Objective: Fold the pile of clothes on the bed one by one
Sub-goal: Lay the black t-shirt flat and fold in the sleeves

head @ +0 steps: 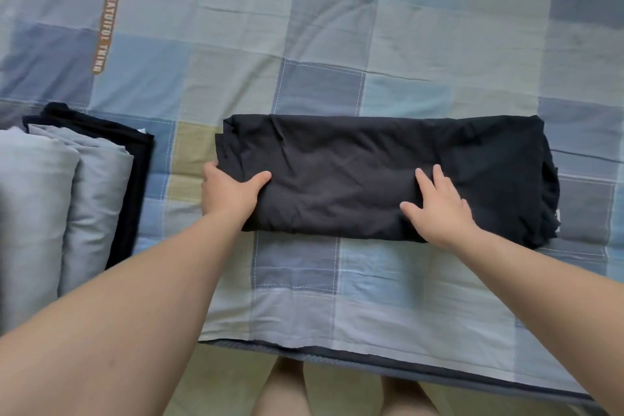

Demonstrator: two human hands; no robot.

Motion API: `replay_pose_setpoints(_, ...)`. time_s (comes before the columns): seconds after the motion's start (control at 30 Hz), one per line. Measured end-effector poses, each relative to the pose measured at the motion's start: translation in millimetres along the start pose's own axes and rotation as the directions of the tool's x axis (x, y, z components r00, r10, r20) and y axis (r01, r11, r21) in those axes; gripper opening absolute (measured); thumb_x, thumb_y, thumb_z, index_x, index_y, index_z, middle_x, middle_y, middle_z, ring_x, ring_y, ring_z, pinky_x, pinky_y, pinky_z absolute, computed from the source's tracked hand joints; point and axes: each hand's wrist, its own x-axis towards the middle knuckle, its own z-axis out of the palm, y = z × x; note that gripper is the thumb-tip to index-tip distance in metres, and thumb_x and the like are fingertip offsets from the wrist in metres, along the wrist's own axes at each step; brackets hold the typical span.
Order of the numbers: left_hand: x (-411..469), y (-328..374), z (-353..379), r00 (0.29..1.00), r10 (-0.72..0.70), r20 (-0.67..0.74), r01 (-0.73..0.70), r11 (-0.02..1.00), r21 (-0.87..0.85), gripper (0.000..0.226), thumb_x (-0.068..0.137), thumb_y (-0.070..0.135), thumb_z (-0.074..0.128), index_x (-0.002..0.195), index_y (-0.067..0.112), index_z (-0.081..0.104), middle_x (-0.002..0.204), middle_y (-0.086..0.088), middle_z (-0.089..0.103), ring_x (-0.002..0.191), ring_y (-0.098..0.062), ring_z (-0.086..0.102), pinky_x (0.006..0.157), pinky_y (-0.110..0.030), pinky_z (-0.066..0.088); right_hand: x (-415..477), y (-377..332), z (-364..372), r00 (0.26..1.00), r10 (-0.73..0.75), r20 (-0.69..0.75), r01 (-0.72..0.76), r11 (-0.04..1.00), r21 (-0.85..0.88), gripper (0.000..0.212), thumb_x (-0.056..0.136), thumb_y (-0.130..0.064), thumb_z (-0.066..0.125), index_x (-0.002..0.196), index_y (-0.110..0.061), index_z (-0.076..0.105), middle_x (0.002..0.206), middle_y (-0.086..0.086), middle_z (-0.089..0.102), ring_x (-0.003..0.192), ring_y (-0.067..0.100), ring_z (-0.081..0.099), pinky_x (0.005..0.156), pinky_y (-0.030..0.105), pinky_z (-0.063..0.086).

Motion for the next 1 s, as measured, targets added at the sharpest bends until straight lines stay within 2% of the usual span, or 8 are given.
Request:
replay_pose_setpoints(0.1, 4, 5, -11, 0.99, -0.024, 0.14, 0.037, 0.995, -0.09, 0.074, 0.072, 0.045, 0.086, 0.129, 0.015, 0.051, 0.125, -0.001, 0.062, 0.111, -0.03, 0.061, 0.095, -0.049, 0.054, -2, -5, -6, 1.0, 0.002, 0.023, -0.003, 0.998, 0.062, 0.072, 0.1, -0.044, 0.046, 0.161, -0.028, 0.011, 0.169, -0.002, -0.009, 0.155, 0.019, -0.001, 0.123, 0.054, 0.012)
replay_pose_setpoints(0.33, -61, 56, -33, 0.951, 0.291, 0.105, -0.297, 0.954, 0.05, 0.035, 0.087, 0.039, 0.067, 0.113, 0.018, 0.057, 0.11, 0.003, 0.066, 0.101, -0.026, 0.062, 0.091, -0.044, 0.052, -23, 1, -37, 0.988, -0.062, 0.141, 0.0, 0.914, 0.406, 0.057, 0.104, -0.049, 0.041, 0.157, -0.029, 0.033, 0.166, -0.009, 0.019, 0.153, 0.015, 0.018, 0.124, 0.036, 0.014)
replay_pose_setpoints(0.5, -143, 106, -17, 0.851, 0.487, 0.196, -0.512, 0.853, 0.105, 0.037, 0.083, 0.045, 0.068, 0.105, 0.017, 0.056, 0.101, 0.001, 0.068, 0.097, -0.028, 0.064, 0.085, -0.045, 0.054, -48, 20, -76, 0.971, 0.044, 0.234, -0.213, 0.6, 0.771, 0.056, 0.099, -0.062, 0.036, 0.15, -0.036, 0.041, 0.143, -0.014, 0.056, 0.134, 0.017, 0.048, 0.117, 0.046, 0.032)
replay_pose_setpoints(0.6, -192, 134, 18, 0.797, 0.537, 0.275, -0.586, 0.798, 0.141, 0.034, 0.085, 0.042, 0.069, 0.092, 0.015, 0.049, 0.088, 0.001, 0.062, 0.086, -0.026, 0.06, 0.07, -0.039, 0.048, -57, 51, -100, 0.967, 0.049, 0.251, -0.248, 0.413, 0.877, 0.055, 0.1, -0.066, 0.033, 0.145, -0.038, 0.048, 0.137, -0.012, 0.062, 0.129, 0.02, 0.053, 0.113, 0.05, 0.03)
replay_pose_setpoints(0.8, -255, 175, 130, 0.724, 0.577, 0.378, -0.668, 0.723, 0.174, 0.039, 0.088, 0.037, 0.067, 0.076, 0.022, 0.033, 0.077, 0.001, 0.053, 0.073, -0.024, 0.053, 0.058, -0.035, 0.037, -63, 153, -129, 0.959, 0.186, 0.212, -0.258, 0.276, 0.926, 0.051, 0.105, -0.055, 0.031, 0.143, -0.027, 0.053, 0.138, -0.004, 0.062, 0.13, 0.023, 0.054, 0.116, 0.049, 0.03)
replay_pose_setpoints(0.87, -267, 185, 172, 0.679, 0.587, 0.44, -0.709, 0.679, 0.189, 0.032, 0.091, 0.036, 0.066, 0.081, 0.023, 0.038, 0.082, 0.001, 0.057, 0.077, -0.023, 0.055, 0.059, -0.035, 0.04, -60, 183, -130, 0.958, 0.229, 0.174, -0.232, 0.257, 0.938, 0.049, 0.106, -0.051, 0.032, 0.141, -0.024, 0.054, 0.134, -0.002, 0.063, 0.123, 0.021, 0.057, 0.114, 0.047, 0.034)
replay_pose_setpoints(0.93, -271, 189, 210, 0.65, 0.55, 0.524, -0.726, 0.653, 0.214, 0.023, 0.094, 0.04, 0.063, 0.105, 0.022, 0.054, 0.1, 0.002, 0.064, 0.094, -0.024, 0.06, 0.071, -0.037, 0.049, -54, 205, -126, 0.954, 0.281, 0.106, -0.19, 0.289, 0.938, 0.046, 0.107, -0.045, 0.034, 0.141, -0.02, 0.054, 0.134, 0.002, 0.064, 0.117, 0.023, 0.059, 0.112, 0.045, 0.036)
replay_pose_setpoints(1.0, -270, 184, 237, 0.647, 0.471, 0.6, -0.713, 0.651, 0.259, 0.041, 0.097, 0.046, 0.056, 0.133, 0.025, 0.055, 0.122, 0.003, 0.064, 0.114, -0.024, 0.059, 0.09, -0.04, 0.051, -43, 223, -117, 0.945, 0.322, -0.064, -0.087, 0.434, 0.897, 0.043, 0.107, -0.035, 0.039, 0.143, -0.015, 0.051, 0.144, 0.008, 0.057, 0.127, 0.027, 0.055, 0.112, 0.039, 0.034)
